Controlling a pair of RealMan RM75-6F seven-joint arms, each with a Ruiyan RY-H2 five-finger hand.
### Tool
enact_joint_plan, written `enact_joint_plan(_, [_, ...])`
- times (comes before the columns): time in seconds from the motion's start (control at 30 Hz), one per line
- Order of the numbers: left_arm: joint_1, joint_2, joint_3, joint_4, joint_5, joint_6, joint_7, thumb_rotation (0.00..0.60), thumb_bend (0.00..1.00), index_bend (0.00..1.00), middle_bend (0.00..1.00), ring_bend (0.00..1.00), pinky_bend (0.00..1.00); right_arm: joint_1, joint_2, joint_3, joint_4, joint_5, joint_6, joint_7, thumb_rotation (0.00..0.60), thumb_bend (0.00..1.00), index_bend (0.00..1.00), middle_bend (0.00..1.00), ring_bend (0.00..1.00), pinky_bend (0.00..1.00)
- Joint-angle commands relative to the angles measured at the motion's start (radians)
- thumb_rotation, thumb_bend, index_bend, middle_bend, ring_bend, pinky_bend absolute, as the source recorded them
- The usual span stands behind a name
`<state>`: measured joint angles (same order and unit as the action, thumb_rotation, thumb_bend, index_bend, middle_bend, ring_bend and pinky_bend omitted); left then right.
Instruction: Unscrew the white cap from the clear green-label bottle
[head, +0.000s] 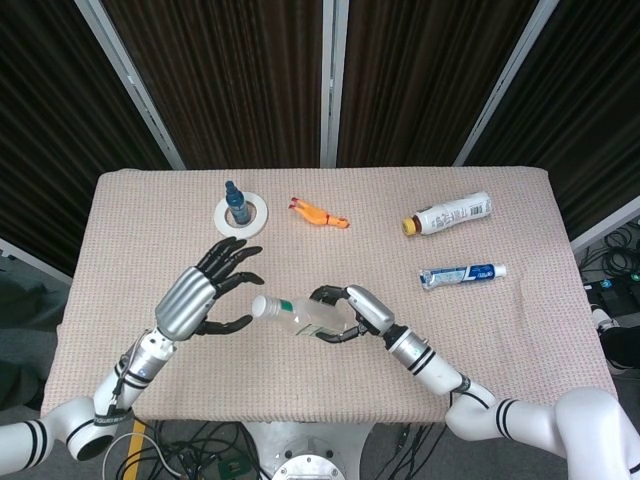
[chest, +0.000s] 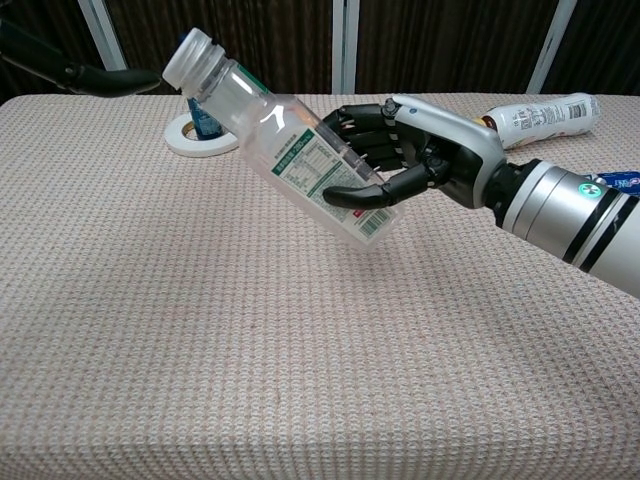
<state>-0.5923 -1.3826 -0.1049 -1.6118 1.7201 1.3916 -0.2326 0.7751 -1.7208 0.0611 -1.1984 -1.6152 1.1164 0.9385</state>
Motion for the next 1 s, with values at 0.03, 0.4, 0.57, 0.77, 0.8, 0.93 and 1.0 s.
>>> enact_joint_plan(0.03, [-0.002, 0.005, 0.002, -0.005, -0.001, -0.006, 0.005, 0.6, 0.26, 0.35, 0.08, 0.0, 0.0, 0.002, 0.0, 0.0, 0.001, 0.0, -0.002, 0.001, 0.6, 0.41, 0.71, 0.55, 0.46, 0.58])
enact_joint_plan(0.4, [-0.004, 0.022, 0.013, -0.025, -0.01, -0.024, -0.022, 0.6, 0.26, 0.35, 0.03, 0.0, 0.0, 0.01, -0.002, -0.002, 0.011, -0.003, -0.005, 0.009, 0.6, 0.41, 0.66, 0.5, 0.46, 0.58])
enact_joint_plan(0.57, [-0.009, 0.047, 0.024, -0.043, -0.011, -0.048, -0.041, 0.6, 0.26, 0.35, 0.01, 0.0, 0.0, 0.018, 0.005, -0.003, 0.014, -0.008, -0.013, 0.003, 0.6, 0.41, 0.61, 0.48, 0.46, 0.58])
enact_joint_plan(0.77, [-0.016, 0.056, 0.029, -0.053, -0.015, -0.068, -0.043, 0.6, 0.26, 0.35, 0.0, 0.0, 0.0, 0.036, 0.017, -0.004, 0.009, -0.016, -0.027, 0.009, 0.6, 0.41, 0.59, 0.47, 0.46, 0.58])
enact_joint_plan(0.8, [-0.016, 0.056, 0.03, -0.053, -0.015, -0.07, -0.043, 0.6, 0.26, 0.35, 0.0, 0.0, 0.0, 0.037, 0.017, -0.004, 0.009, -0.016, -0.027, 0.009, 0.6, 0.41, 0.59, 0.47, 0.46, 0.58])
enact_joint_plan(0.93, [-0.017, 0.062, 0.035, -0.056, -0.016, -0.079, -0.044, 0.6, 0.26, 0.35, 0.0, 0.0, 0.0, 0.04, 0.02, -0.006, 0.008, -0.015, -0.029, 0.007, 0.6, 0.41, 0.59, 0.47, 0.46, 0.58])
enact_joint_plan(1.0, [-0.018, 0.066, 0.037, -0.059, -0.015, -0.083, -0.043, 0.6, 0.27, 0.35, 0.0, 0.0, 0.0, 0.039, 0.021, -0.008, 0.008, -0.014, -0.029, 0.004, 0.6, 0.41, 0.59, 0.47, 0.46, 0.58])
